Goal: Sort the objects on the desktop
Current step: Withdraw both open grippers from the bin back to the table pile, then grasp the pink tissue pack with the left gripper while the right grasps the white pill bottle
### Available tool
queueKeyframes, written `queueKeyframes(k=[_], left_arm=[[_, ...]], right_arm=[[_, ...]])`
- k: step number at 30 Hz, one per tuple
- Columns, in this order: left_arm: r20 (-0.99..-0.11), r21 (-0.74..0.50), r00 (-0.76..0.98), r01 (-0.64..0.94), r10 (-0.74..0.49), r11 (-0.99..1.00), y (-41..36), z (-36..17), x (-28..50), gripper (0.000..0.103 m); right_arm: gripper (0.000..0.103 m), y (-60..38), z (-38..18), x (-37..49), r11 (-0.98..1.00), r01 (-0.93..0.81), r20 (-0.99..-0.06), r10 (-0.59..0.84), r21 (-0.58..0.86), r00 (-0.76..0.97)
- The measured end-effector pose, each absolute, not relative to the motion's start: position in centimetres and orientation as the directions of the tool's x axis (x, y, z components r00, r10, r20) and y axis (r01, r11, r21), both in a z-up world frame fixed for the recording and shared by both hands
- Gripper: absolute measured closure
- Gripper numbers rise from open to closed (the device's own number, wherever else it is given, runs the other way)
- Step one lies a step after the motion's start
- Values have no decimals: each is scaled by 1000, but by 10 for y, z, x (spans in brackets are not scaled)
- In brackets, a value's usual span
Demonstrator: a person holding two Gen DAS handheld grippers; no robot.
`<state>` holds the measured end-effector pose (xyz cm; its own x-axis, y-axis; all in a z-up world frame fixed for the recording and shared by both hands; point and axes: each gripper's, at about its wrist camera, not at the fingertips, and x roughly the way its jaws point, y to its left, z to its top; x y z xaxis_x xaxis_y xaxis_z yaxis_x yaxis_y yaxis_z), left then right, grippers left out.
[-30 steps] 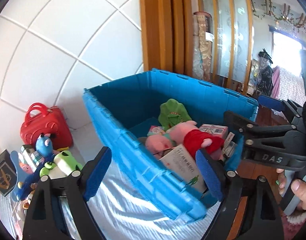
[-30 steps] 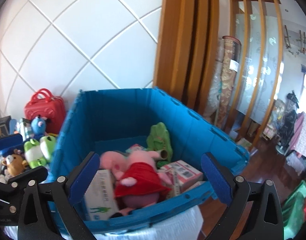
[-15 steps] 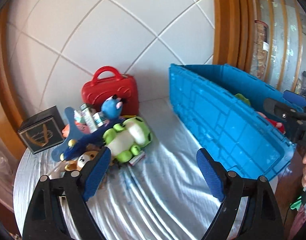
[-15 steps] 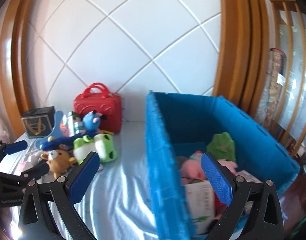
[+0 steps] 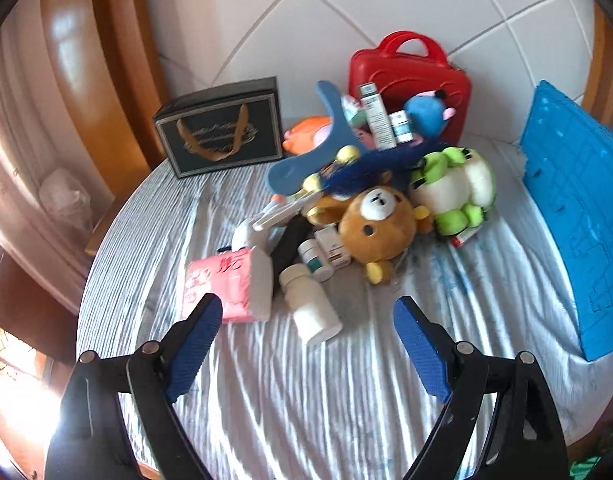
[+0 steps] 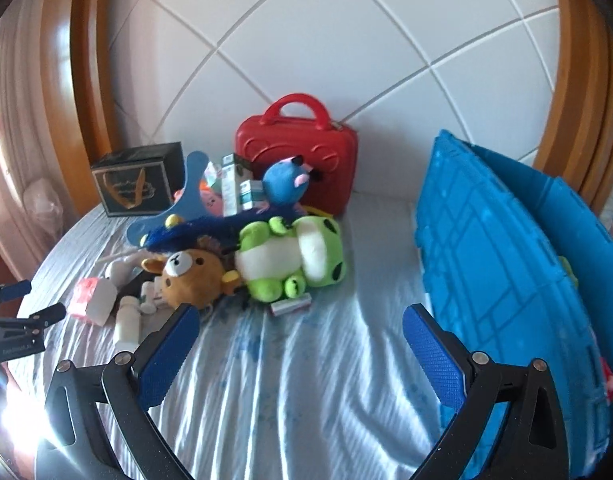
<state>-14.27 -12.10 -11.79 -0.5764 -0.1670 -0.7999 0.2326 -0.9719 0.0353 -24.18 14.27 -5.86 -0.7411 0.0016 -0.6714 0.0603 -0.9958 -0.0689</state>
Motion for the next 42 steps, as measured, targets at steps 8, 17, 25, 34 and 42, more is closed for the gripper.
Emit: queueKeyframes(k=[8,17,25,34,42], left_arm=[[-870,-10,-476,277,-128,-961,-188,-187,-172,15],[-897,-42,-433,280,-87,-959,-234,-245,-197,15],[-939,84,-269,425,-214,-901,-307,-282,-137,15],[-911,-80,-397,432,-110,-898,-320,-232,-132,15],[-956,-88,-291,417,-42,-905,-299,-265,-205,10]], right_arm=[[0,54,-127,-290,-986,157,-778,-60,-51,-625],[0,-35,-201,-317,-970,231,-866,-51,-76,-498],[0,-103,-236,-339,-946,318,-892,-88,-65,-443],[0,-131,-263,-351,-940,337,-916,-95,-46,-390],[0,-117,-276,-368,-957,286,-938,-49,-55,-342]])
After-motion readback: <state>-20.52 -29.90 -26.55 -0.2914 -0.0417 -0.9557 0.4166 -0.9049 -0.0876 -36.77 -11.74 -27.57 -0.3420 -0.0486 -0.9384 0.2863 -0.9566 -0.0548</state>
